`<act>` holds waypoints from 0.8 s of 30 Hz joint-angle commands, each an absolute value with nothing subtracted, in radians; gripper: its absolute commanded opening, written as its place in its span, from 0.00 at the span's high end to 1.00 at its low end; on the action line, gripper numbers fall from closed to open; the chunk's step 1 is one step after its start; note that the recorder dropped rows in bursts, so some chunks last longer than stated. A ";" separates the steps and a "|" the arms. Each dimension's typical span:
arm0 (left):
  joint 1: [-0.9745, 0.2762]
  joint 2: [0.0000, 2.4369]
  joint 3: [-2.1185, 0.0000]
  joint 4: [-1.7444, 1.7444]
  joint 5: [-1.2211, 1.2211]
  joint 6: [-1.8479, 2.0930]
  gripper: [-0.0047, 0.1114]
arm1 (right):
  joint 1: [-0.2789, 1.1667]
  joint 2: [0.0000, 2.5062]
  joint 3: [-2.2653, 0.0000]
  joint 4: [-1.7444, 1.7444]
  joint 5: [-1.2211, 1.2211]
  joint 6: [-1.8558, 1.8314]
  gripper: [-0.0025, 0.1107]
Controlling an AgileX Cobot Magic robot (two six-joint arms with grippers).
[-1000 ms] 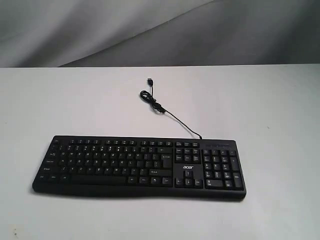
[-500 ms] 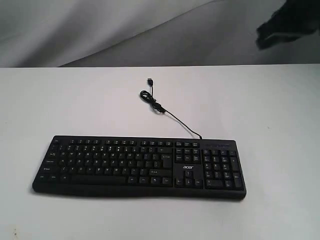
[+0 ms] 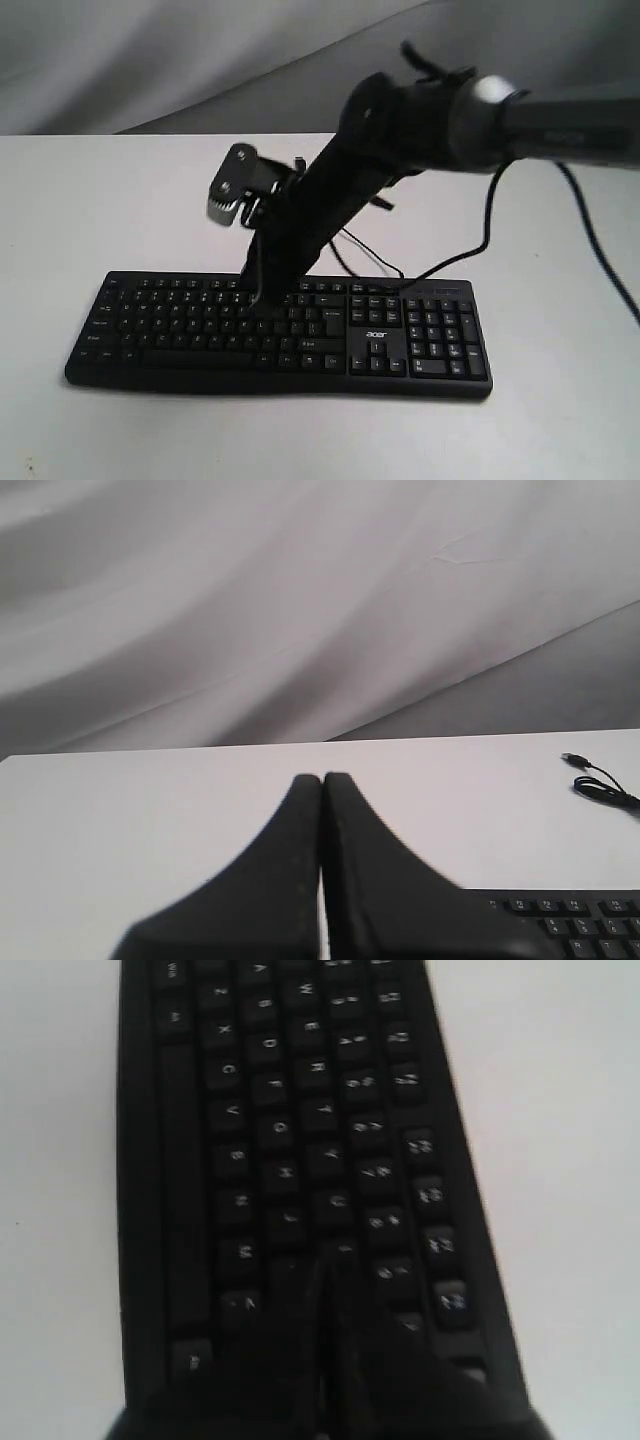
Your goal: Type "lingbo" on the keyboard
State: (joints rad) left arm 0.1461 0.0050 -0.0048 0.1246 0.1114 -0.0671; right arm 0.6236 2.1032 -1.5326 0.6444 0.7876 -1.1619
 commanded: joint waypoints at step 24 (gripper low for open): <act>0.139 0.000 0.000 0.125 0.104 -0.069 0.96 | 0.657 2.101 -1.334 0.853 0.556 -1.389 0.98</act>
State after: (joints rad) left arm 0.1461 0.0050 -0.0048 0.1246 0.1114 -0.0671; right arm 0.6610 2.1040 -1.3349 0.8425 0.5567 -1.3799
